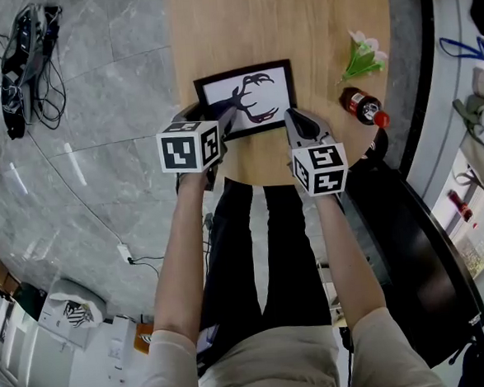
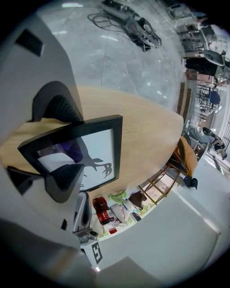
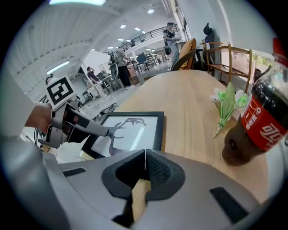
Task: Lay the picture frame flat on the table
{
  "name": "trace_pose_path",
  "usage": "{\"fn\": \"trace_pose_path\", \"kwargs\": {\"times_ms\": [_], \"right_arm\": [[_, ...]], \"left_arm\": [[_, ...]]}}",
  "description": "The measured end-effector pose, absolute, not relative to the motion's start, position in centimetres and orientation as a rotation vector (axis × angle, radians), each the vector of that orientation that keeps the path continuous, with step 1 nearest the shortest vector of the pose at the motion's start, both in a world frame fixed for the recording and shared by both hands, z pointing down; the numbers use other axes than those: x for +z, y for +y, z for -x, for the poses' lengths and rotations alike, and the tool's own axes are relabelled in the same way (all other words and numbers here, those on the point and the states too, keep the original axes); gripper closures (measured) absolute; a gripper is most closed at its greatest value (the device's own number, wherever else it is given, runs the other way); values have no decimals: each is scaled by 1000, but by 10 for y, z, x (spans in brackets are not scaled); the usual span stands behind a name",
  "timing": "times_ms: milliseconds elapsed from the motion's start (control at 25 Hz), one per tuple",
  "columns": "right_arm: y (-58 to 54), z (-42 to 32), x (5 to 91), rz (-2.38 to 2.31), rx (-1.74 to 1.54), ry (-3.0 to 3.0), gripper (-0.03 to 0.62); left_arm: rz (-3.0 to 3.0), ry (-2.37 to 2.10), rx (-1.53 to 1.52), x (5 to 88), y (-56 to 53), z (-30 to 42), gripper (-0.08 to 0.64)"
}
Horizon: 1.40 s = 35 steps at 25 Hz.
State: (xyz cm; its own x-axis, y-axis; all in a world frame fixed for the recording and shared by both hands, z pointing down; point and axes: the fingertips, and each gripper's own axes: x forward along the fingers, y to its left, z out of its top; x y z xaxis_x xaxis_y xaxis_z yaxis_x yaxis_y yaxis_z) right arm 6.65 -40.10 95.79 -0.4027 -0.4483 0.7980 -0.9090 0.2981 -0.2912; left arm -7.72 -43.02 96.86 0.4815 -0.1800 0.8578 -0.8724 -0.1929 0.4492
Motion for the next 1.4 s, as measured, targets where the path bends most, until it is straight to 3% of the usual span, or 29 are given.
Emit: {"fn": "trace_pose_path", "kwargs": {"times_ms": [720, 1400], "right_arm": [[-402, -42, 938, -1188, 964, -1976, 557], [-372, -32, 775, -1356, 912, -2030, 557]], "left_arm": [[-1788, -911, 843, 941, -415, 92, 267], [-2067, -846, 868, 772, -362, 95, 267]]}}
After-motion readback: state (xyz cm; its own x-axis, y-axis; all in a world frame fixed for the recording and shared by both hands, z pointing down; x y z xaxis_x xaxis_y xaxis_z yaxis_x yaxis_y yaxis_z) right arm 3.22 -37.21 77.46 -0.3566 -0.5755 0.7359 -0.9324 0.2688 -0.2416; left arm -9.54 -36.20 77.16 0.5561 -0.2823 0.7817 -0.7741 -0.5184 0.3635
